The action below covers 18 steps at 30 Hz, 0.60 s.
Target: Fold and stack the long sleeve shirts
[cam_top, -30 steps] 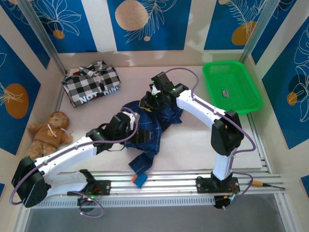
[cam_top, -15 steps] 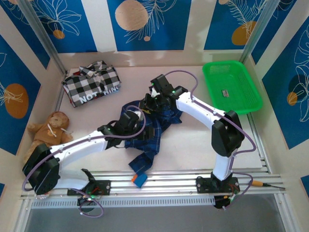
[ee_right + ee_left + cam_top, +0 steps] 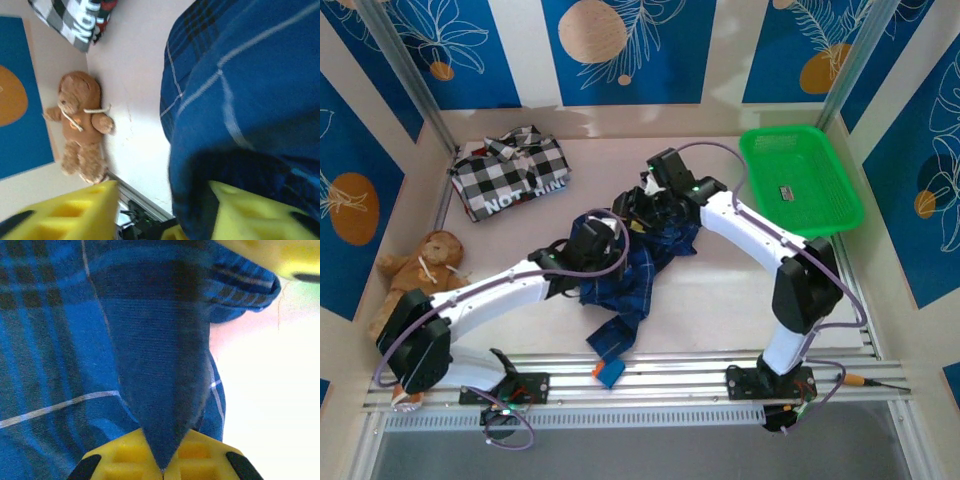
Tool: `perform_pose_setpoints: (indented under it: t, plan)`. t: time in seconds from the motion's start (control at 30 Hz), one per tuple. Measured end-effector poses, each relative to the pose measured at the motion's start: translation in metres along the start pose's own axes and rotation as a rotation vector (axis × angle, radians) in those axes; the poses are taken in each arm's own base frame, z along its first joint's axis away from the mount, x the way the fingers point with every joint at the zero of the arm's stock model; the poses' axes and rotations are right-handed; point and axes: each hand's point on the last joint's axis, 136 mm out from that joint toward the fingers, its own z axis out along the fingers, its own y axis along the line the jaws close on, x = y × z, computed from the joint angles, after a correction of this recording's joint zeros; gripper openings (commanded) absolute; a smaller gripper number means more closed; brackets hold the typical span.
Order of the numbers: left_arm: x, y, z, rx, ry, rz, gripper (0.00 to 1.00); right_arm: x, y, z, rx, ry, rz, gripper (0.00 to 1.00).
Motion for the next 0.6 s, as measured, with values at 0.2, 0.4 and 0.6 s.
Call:
perform_pose_setpoints:
  t: [0.2,0.4,0.6]
  plan:
    - [-0.056,0.035,-0.052,-0.065,-0.126,-0.009,0.05,-0.022,-0.018,-0.058,0.035,-0.137,-0.021,0.70]
    - [-0.122,0.053,-0.119,-0.097,-0.284,0.009,0.05,-0.023,-0.084,-0.107,0.168,-0.276,0.006,0.69]
    - [-0.155,0.060,-0.152,-0.117,-0.356,0.052,0.05,0.010,-0.171,-0.072,0.351,-0.175,0.071,0.69]
